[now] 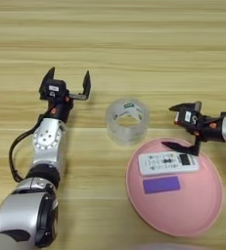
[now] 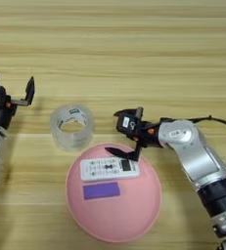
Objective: Move the objects on the table
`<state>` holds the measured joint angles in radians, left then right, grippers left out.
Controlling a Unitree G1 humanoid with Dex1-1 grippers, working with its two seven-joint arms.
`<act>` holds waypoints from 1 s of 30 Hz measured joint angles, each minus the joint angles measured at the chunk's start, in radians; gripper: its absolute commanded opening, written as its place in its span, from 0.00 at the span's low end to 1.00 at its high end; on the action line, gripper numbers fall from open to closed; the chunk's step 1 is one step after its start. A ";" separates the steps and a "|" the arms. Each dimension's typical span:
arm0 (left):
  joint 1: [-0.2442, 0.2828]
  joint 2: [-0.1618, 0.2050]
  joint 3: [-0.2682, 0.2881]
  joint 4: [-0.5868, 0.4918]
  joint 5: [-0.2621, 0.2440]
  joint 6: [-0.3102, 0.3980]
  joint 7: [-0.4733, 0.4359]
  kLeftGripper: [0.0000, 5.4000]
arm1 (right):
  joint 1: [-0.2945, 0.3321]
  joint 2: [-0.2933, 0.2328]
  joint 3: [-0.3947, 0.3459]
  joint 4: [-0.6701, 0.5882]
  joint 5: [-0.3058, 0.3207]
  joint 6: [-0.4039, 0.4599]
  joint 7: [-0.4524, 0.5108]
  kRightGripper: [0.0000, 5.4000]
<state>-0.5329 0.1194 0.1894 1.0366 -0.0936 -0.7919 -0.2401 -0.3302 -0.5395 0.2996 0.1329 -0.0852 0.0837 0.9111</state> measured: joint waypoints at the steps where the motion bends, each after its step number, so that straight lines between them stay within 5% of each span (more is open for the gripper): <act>1: 0.000 0.000 0.000 0.000 0.000 0.000 0.000 1.00 | -0.001 0.003 0.000 0.004 0.000 0.000 -0.003 0.99; 23: 0.000 -0.001 -0.001 0.000 0.000 0.000 0.001 1.00 | -0.066 0.092 -0.032 0.075 0.017 0.037 -0.078 0.99; 30: 0.000 -0.002 -0.002 0.000 0.001 0.000 0.003 1.00 | -0.067 0.087 -0.061 0.015 0.083 0.054 -0.047 0.99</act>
<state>-0.5333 0.1177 0.1877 1.0366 -0.0929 -0.7918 -0.2374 -0.3974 -0.4522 0.2389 0.1482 -0.0025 0.1374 0.8639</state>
